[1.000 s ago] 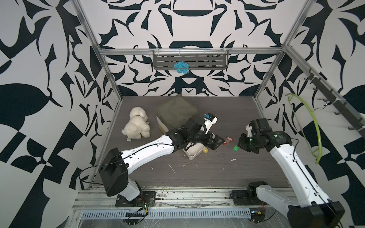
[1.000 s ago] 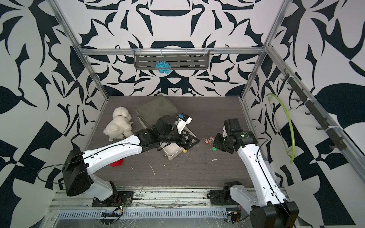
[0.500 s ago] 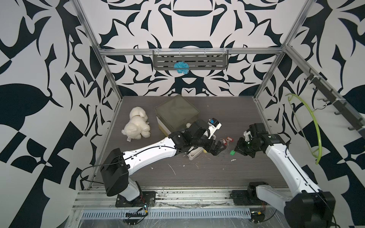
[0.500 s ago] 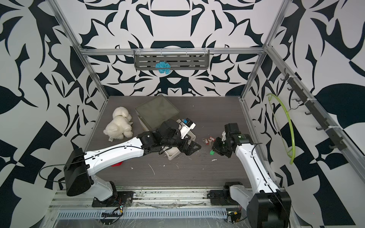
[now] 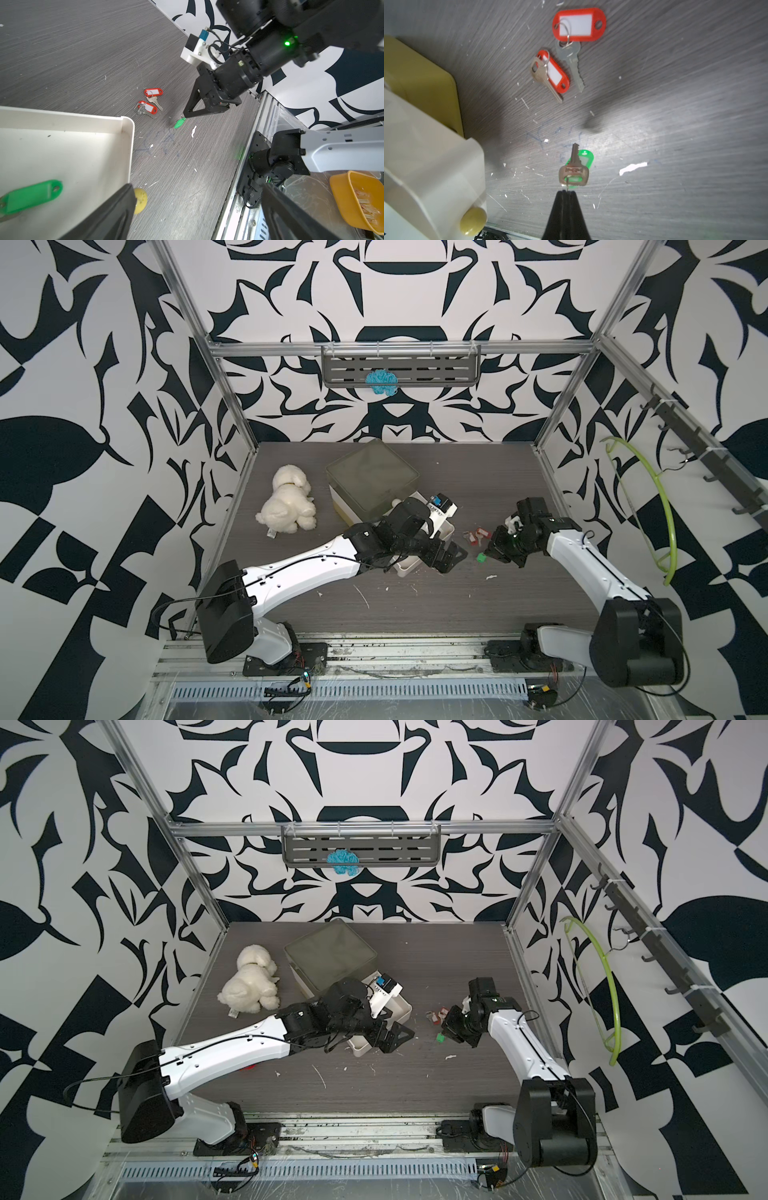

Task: Take the keys out of the drawer
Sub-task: Place the key at the center of the board.

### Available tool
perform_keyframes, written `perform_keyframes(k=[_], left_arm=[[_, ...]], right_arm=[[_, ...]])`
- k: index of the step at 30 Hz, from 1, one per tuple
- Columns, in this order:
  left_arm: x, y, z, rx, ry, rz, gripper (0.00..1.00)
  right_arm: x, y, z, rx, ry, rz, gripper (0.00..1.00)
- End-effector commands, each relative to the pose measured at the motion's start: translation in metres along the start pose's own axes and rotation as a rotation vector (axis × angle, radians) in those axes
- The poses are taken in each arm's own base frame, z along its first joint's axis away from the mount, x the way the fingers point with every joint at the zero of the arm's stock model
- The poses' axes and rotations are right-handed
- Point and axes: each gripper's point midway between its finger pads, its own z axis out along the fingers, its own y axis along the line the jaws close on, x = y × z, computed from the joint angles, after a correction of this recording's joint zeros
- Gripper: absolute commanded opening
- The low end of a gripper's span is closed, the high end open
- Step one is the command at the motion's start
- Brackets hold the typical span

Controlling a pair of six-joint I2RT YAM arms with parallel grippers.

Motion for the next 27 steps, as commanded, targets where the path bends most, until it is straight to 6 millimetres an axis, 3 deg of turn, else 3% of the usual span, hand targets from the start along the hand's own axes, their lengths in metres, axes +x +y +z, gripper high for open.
perform_keyframes(k=[1,14,27], left_arm=[[0.006,0.003,-0.008,-0.027,0.005,0.006,0.99],[0.01,0.007,-0.018,-0.056,0.006,0.006,0.99],[0.013,0.01,-0.024,-0.072,0.005,0.003,0.99]], right_arm=[[-0.011,0.001,0.005,-0.009,-0.015,-0.003,0.0],[-0.049,-0.026,0.014,0.038,-0.018,0.045,0.0],[-0.071,-0.028,0.024,0.061,-0.017,0.057,0.0]])
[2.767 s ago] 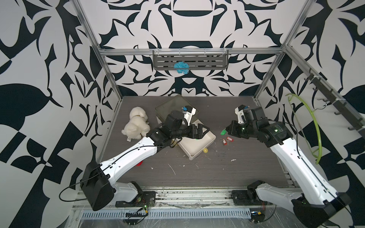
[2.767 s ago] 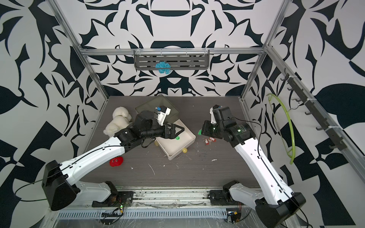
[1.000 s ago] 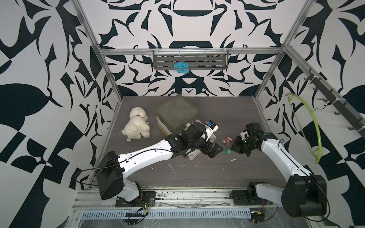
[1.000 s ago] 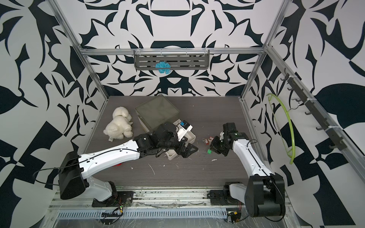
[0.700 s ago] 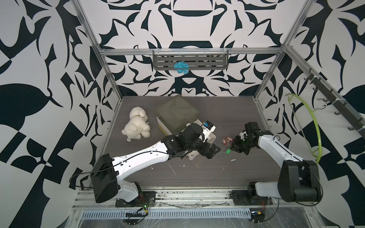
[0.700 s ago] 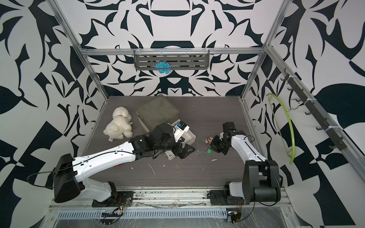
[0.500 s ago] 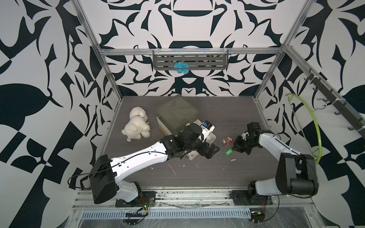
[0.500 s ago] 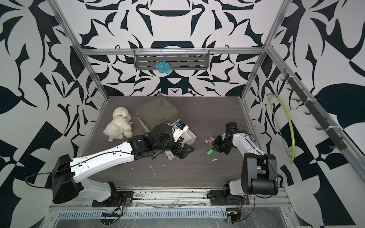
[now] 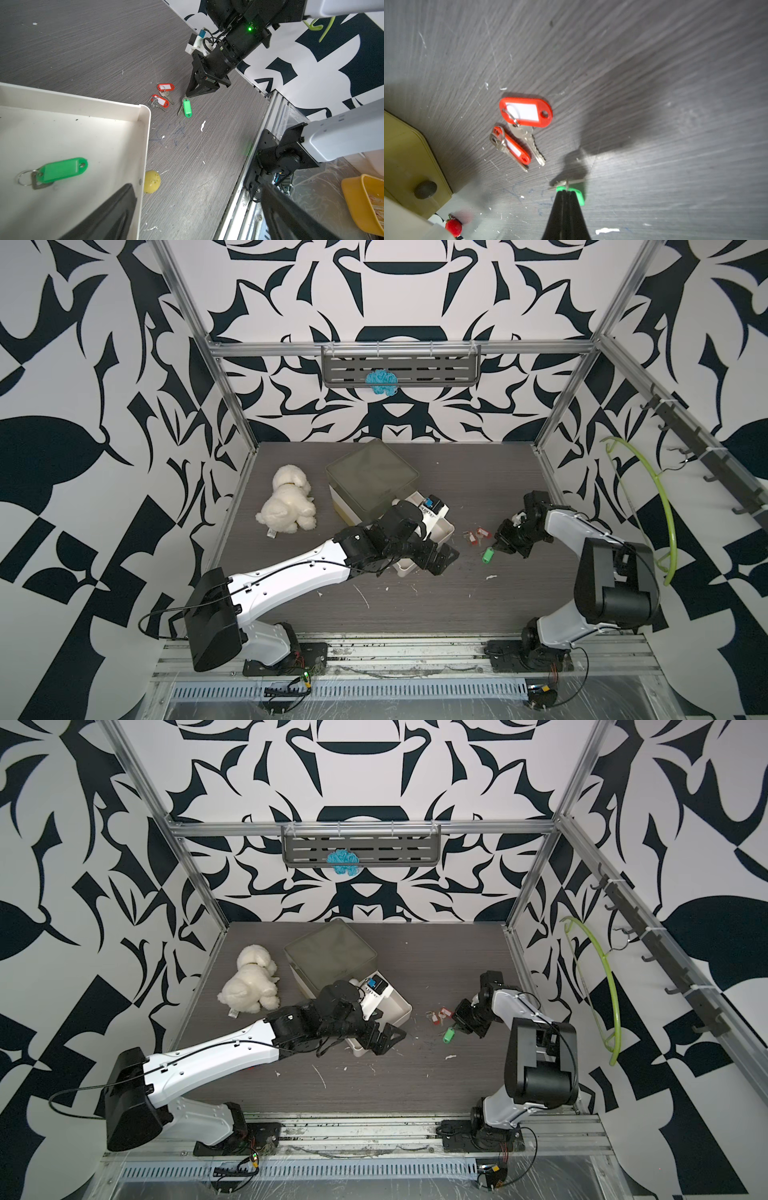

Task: Take the keys out of the drawer
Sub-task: Place the key at the center of the board.

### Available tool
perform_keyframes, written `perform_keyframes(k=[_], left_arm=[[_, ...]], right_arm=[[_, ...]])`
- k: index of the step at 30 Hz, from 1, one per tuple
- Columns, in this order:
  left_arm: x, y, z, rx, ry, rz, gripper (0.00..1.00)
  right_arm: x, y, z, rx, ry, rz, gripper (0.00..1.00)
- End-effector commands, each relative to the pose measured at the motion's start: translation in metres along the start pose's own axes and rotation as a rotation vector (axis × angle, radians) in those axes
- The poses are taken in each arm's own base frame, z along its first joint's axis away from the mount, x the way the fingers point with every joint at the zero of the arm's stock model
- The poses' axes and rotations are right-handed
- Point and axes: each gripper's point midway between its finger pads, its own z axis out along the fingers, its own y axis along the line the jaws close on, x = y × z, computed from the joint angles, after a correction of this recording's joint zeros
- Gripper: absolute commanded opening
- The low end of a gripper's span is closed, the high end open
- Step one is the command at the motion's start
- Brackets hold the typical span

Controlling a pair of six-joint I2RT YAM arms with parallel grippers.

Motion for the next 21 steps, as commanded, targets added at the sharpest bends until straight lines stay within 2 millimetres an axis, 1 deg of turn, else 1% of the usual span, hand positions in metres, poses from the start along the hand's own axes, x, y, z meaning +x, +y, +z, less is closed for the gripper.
perform_keyframes(k=[1,11,21], left_arm=[[0.0072,0.0021,-0.0079,-0.013,0.009,0.004,0.99],[0.0131,0.0082,-0.0161,-0.041,-0.003,-0.015,0.99],[0.0107,0.0091,-0.0165,-0.045,-0.014,-0.02,0.99]], right_arm=[[-0.0128,0.0064,-0.0067,-0.003,-0.036,-0.025,0.0],[-0.0152,0.001,-0.001,0.018,-0.028,-0.017,0.0],[-0.0123,0.0,-0.0054,0.02,-0.032,-0.019,0.15]])
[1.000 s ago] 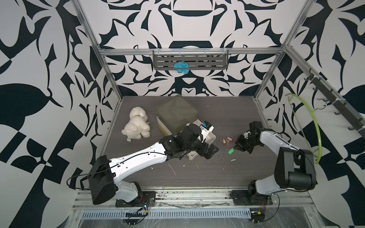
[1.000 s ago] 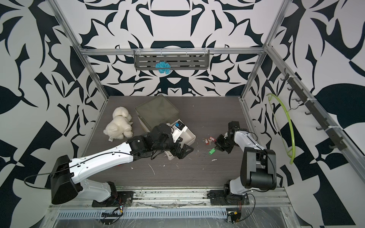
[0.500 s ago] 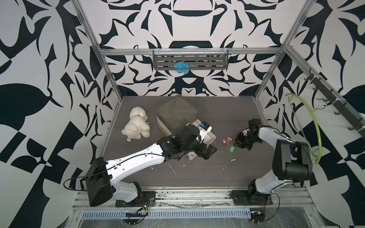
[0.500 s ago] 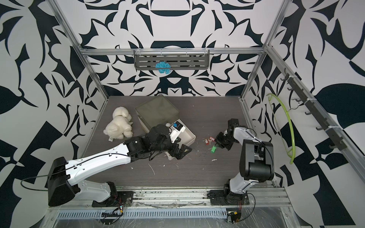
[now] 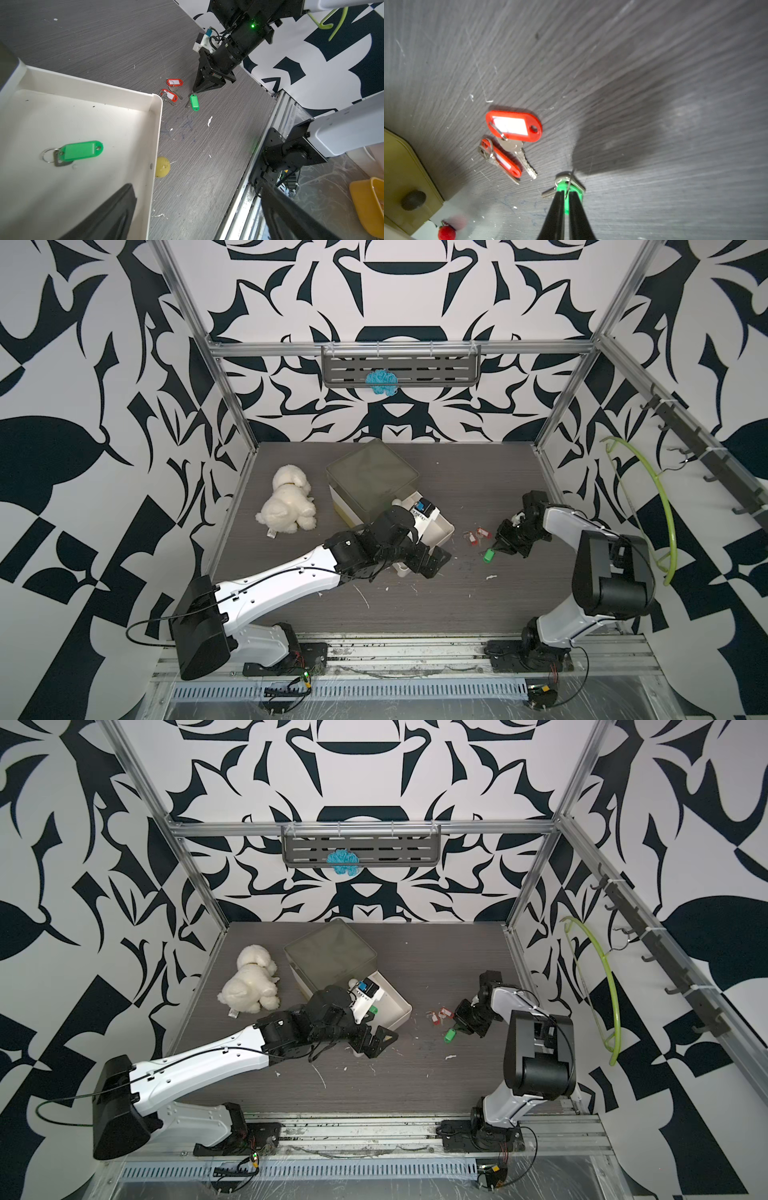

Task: Take the keys out of the drawer
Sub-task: Place the key at the center of the board.

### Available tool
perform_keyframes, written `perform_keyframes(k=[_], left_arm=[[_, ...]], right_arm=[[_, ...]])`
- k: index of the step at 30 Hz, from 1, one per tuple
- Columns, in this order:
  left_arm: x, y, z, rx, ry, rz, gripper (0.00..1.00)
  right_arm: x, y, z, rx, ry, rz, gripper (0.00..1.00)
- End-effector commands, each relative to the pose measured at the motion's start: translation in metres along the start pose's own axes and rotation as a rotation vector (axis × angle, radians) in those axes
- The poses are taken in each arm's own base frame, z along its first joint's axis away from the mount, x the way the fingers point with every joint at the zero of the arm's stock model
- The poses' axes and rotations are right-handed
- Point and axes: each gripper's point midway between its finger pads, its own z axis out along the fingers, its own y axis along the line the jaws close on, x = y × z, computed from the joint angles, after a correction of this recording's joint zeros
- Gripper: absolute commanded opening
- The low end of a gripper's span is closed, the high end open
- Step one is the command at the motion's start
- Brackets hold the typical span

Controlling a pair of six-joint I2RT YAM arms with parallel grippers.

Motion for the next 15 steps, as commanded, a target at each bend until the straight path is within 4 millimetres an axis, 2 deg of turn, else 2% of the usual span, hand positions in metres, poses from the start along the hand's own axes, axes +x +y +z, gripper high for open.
perform_keyframes(k=[1,8,15], left_arm=[[0.0,0.0,-0.004,-0.003,-0.007,-0.008,0.99],[0.002,0.002,-0.005,-0.008,-0.012,-0.018,0.99],[0.0,0.004,-0.006,-0.022,-0.026,-0.043,0.99]], right_arm=[[-0.007,0.006,-0.014,-0.01,-0.042,-0.02,0.16],[-0.003,0.008,-0.025,-0.015,-0.057,-0.029,0.28],[0.001,0.024,-0.052,-0.073,-0.092,-0.038,0.35]])
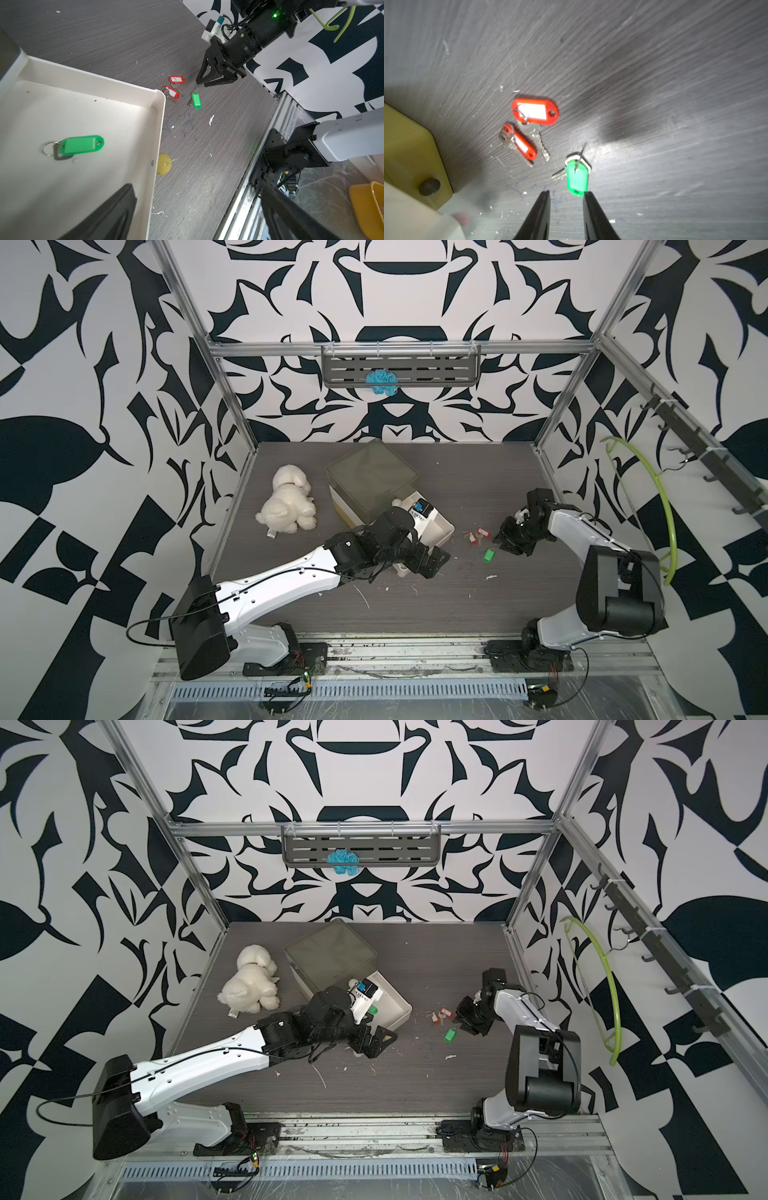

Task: Take the keys out of the drawer
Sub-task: Place the key at the center of the board, then pick up the key from the drawer.

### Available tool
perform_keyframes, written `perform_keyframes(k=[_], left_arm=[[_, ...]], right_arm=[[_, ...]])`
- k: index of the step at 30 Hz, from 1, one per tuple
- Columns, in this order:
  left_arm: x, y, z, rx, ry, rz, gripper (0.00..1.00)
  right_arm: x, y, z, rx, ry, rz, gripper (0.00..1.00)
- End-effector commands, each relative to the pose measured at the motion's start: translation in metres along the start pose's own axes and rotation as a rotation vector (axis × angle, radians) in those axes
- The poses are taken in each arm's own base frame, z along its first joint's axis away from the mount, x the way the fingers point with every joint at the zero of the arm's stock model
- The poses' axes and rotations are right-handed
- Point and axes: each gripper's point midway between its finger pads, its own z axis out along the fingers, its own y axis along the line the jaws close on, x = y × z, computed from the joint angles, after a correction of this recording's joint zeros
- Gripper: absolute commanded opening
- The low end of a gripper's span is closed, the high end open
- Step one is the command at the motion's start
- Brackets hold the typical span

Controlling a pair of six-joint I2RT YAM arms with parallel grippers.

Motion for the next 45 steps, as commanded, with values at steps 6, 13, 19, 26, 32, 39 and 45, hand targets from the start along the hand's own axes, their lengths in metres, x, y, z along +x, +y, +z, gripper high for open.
perform_keyframes(k=[6,13,19,26,32,39,45], left_arm=[[-0.01,0.006,-0.02,-0.04,-0.08,-0.038,0.99],[-0.011,0.019,-0.035,-0.105,-0.137,-0.089,0.99],[-0.01,0.037,-0.054,-0.198,-0.178,-0.186,0.99],[0.001,0.047,-0.068,-0.236,-0.172,-0.259,0.99],[0.012,0.057,-0.084,-0.272,-0.19,-0.313,0.99],[0.019,0.064,-0.105,-0.271,-0.236,-0.366,0.99],[0.027,0.07,-0.116,-0.275,-0.254,-0.41,0.99]], right_arm=[[-0.005,0.045,-0.057,-0.161,-0.092,-0.01,0.4],[0.006,0.089,-0.093,-0.289,-0.127,-0.094,0.43],[0.031,0.144,-0.113,-0.349,-0.148,-0.28,0.43],[0.052,0.199,-0.125,-0.478,-0.196,-0.454,0.43],[0.08,0.228,-0.115,-0.521,-0.136,-0.603,0.44],[0.11,0.247,-0.089,-0.465,-0.039,-0.742,0.44],[0.13,0.257,-0.062,-0.383,0.01,-0.849,0.43]])
